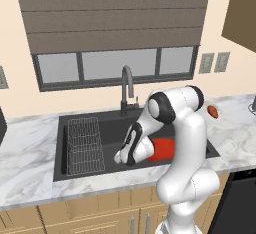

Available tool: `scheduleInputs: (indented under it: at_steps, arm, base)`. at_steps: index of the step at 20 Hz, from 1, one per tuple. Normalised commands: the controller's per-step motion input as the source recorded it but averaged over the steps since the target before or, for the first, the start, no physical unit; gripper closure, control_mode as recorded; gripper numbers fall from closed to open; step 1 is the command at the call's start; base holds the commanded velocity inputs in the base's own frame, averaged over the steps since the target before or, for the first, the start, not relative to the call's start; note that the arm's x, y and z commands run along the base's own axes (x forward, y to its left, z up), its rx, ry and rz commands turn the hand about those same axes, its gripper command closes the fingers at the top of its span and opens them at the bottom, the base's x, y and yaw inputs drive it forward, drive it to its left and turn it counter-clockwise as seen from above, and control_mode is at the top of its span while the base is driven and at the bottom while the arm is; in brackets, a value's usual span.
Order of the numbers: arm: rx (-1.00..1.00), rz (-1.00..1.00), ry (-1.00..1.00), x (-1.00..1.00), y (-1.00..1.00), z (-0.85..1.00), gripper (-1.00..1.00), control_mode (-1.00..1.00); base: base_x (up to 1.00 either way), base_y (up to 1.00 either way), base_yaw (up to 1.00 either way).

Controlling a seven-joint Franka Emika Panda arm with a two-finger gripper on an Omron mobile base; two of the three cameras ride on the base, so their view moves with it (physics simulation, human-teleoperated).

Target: Remove the sweet potato and lemon wedge from the sink. Then move the bowl and cup from the counter to the sink for washing.

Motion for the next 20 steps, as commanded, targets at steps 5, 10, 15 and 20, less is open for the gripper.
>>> scheduleInputs:
  at_steps: [5,10,15,20]
  arm:
    - [0.00,0.00,0.06,0.17,0.11,-0.15,1.00,-1.00]
    - [0.00,0.00,0.05,0.17,0.08,-0.14,1.00,-1.00]
    - [0.00,0.00,0.04,0.11,0.02,-0.15,1.00,-1.00]
    - [0.00,0.00,0.06,0.03,0.00,-0.18,1.00,-1.00]
  base:
    - [0.00,0.00,0.00]
    - [0.00,0.00,0.00]
    - [0.00,0.00,0.00]
    - [0.00,0.00,0.00]
